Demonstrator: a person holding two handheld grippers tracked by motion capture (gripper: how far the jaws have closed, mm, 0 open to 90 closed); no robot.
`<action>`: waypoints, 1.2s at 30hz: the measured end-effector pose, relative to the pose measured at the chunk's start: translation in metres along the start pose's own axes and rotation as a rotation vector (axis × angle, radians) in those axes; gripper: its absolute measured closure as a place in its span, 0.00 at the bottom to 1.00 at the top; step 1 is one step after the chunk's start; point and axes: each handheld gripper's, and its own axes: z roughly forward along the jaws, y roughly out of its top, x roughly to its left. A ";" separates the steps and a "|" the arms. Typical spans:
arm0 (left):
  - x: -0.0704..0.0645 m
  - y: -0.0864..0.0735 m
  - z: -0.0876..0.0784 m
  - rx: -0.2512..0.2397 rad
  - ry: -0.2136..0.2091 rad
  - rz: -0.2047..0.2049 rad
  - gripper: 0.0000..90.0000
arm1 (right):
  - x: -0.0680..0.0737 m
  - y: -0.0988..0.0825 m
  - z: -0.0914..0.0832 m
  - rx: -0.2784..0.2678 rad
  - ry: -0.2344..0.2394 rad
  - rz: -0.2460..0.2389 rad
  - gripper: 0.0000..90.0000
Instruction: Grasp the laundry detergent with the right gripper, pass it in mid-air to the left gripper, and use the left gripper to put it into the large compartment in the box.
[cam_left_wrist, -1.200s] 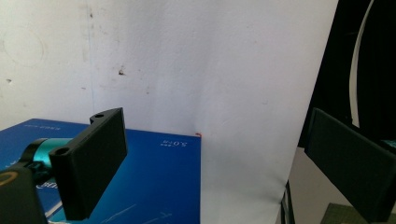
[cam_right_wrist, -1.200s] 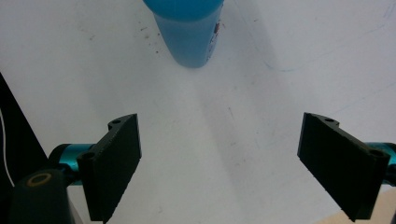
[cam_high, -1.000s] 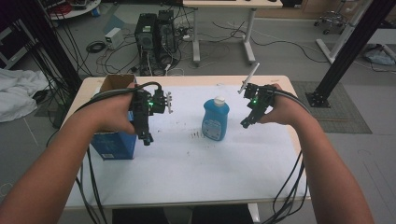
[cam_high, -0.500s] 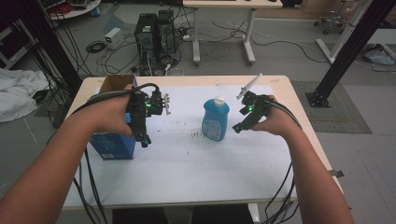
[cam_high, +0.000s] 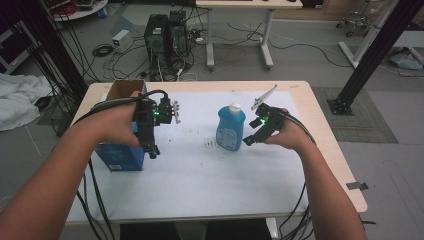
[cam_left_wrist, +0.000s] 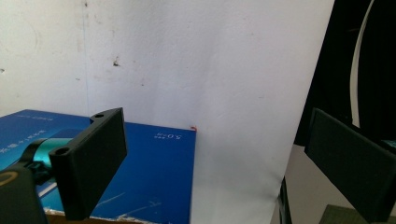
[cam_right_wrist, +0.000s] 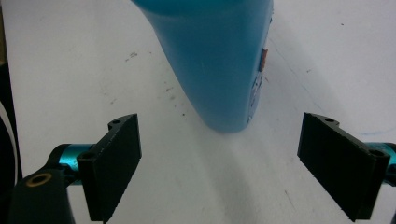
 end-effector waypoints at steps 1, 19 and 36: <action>0.000 0.000 0.000 0.000 0.000 0.000 0.07 | 0.000 0.000 0.000 0.000 0.000 0.000 0.14; -0.001 -0.007 0.002 0.006 0.003 -0.012 0.07 | -0.001 0.002 0.035 -0.106 -0.052 0.011 0.14; -0.003 -0.013 0.001 0.007 0.016 -0.024 0.07 | 0.006 0.004 0.049 -0.233 -0.139 0.008 0.14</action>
